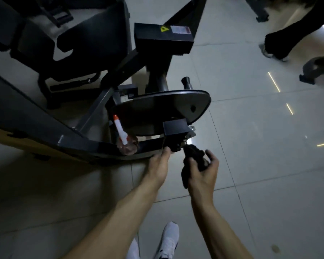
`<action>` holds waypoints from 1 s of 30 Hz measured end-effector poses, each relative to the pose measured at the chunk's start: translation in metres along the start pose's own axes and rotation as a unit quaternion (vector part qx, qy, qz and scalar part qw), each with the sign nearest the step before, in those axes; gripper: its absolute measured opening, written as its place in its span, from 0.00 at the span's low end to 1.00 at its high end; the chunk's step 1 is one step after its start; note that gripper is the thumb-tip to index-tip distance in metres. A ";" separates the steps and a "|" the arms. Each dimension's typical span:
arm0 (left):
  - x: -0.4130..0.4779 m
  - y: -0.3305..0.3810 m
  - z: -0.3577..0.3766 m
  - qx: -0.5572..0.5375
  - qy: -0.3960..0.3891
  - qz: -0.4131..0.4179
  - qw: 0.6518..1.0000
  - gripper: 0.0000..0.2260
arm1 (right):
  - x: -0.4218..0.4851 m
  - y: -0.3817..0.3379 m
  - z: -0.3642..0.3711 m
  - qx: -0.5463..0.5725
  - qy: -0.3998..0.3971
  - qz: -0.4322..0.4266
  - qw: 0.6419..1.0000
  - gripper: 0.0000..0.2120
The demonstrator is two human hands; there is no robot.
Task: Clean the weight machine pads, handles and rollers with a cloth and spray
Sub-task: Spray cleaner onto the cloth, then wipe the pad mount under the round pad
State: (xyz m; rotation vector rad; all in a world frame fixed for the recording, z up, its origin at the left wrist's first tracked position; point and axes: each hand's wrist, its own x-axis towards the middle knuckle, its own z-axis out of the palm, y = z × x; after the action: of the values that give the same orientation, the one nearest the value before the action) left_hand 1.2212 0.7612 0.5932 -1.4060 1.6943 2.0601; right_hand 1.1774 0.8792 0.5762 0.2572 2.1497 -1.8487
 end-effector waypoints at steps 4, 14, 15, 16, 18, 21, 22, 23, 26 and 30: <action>0.024 0.006 0.010 -0.016 0.087 0.124 0.988 0.24 | 0.036 -0.009 0.017 0.033 0.027 -0.011 0.999 0.14; 0.049 0.012 0.050 0.079 0.234 0.158 0.956 0.20 | 0.089 0.030 0.027 0.036 -0.084 0.057 0.994 0.11; 0.050 0.012 0.052 0.083 0.247 0.158 0.952 0.20 | 0.094 0.027 0.026 0.032 -0.095 0.052 0.994 0.11; 0.051 0.012 0.053 0.085 0.256 0.155 0.950 0.20 | 0.095 0.022 0.026 0.030 -0.100 0.035 0.994 0.12; 0.053 0.011 0.056 0.075 0.265 0.144 0.951 0.21 | 0.090 0.014 0.023 0.039 -0.095 -0.010 0.995 0.12; 0.056 0.009 0.062 0.061 0.272 0.132 0.951 0.22 | 0.084 0.022 0.025 0.013 -0.076 -0.039 0.996 0.13; 0.057 0.008 0.064 0.059 0.276 0.126 0.951 0.23 | 0.086 0.030 0.026 -0.002 -0.074 -0.023 0.997 0.12; 0.058 0.008 0.065 0.057 0.279 0.122 0.951 0.23 | 0.091 0.038 0.026 -0.021 -0.082 0.002 0.996 0.11; 0.060 0.006 0.063 0.044 0.269 0.116 0.955 0.24 | 0.102 0.048 0.022 -0.047 -0.129 0.060 0.989 0.11; 0.066 -0.004 0.059 0.033 0.243 0.122 0.962 0.33 | 0.088 0.042 0.019 0.031 -0.108 0.005 0.994 0.12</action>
State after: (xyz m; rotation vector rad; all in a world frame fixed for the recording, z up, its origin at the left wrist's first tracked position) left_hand 1.1535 0.7822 0.5405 -1.8799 2.1967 1.8445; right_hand 1.1100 0.8623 0.5052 0.0749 1.9461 -1.8468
